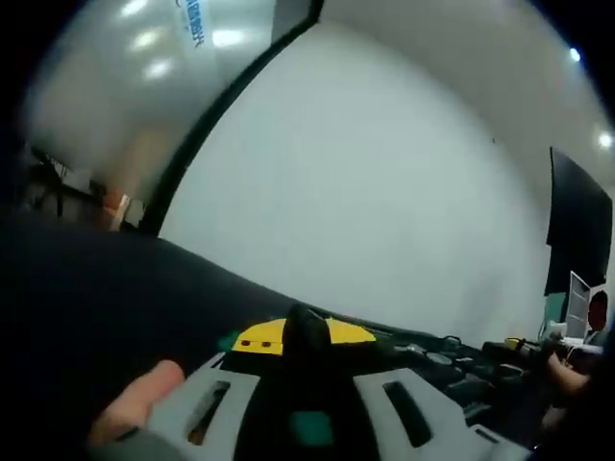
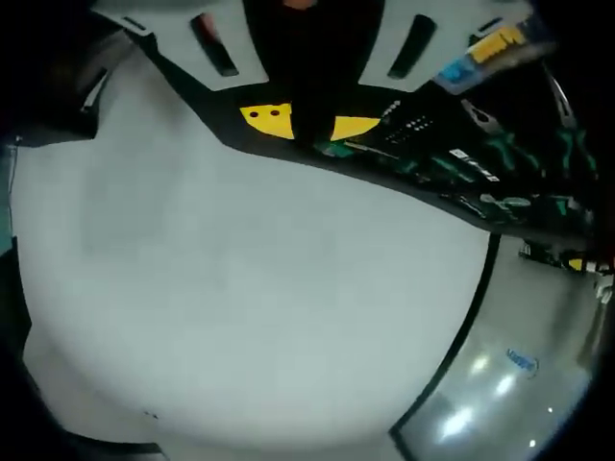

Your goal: Pick up the tools and put them into their designated positions in the toolbox.

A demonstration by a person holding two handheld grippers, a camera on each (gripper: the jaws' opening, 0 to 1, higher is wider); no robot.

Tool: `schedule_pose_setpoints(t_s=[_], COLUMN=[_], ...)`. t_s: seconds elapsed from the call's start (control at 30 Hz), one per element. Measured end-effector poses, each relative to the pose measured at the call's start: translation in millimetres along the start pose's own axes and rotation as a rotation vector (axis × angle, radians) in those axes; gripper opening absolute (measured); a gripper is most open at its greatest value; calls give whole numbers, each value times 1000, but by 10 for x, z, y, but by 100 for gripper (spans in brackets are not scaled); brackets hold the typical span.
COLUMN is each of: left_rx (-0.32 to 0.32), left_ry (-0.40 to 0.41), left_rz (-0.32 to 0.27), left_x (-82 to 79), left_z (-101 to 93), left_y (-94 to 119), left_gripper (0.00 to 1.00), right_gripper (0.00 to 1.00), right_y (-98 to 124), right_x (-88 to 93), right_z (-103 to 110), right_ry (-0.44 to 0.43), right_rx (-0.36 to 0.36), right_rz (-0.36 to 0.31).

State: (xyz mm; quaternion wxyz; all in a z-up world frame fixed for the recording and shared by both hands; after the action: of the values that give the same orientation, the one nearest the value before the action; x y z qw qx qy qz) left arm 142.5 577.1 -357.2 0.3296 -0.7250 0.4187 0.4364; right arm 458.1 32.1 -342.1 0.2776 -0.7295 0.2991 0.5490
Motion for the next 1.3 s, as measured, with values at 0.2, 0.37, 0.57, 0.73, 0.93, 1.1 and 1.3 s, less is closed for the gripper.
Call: schedule_pose_setpoints(t_s=[0.2, 0.37, 0.57, 0.73, 0.93, 1.1, 1.3], left_rx=[1, -5, -10, -9, -17, -144, -344], left_ry=[-1, -3, -14, -12, -3, 92, -124], left_rz=[1, 5, 11, 8, -9, -65, 68], left_x=[-8, -25, -13, -7, -48, -238, -177], left_z=[30, 112, 127, 85, 127, 376, 710], left_y=[-28, -73, -97, -71, -57, -73, -104], left_gripper=[15, 15, 15, 15, 16, 16, 18], right_gripper=[10, 10, 10, 10, 10, 10, 10], right_y=[-9, 36, 15, -10, -35, -36, -74], right_x=[11, -11, 19, 33, 53, 73, 68], right_z=[-20, 45, 17, -18, -34, -80, 14], right_ry=[-8, 1, -8, -4, 17, 5, 20], right_rx=[-1, -1, 1, 5, 6, 14, -18], right_rz=[2, 3, 12, 14, 18, 21, 32])
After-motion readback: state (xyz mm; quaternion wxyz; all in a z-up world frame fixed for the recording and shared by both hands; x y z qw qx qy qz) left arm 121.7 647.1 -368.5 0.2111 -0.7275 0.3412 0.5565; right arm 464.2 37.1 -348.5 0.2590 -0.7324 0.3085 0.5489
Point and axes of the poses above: the point that each gripper's makers call its tool centre point, and the gripper's own axes: y roughly backward along the fingers, z roughly to its left, x roughly out of its underside, the point moved 2 cm from there along y, roughly backward along the fingers, and after that the axes turned 10 degrees about -x, right-handed, at the moved point
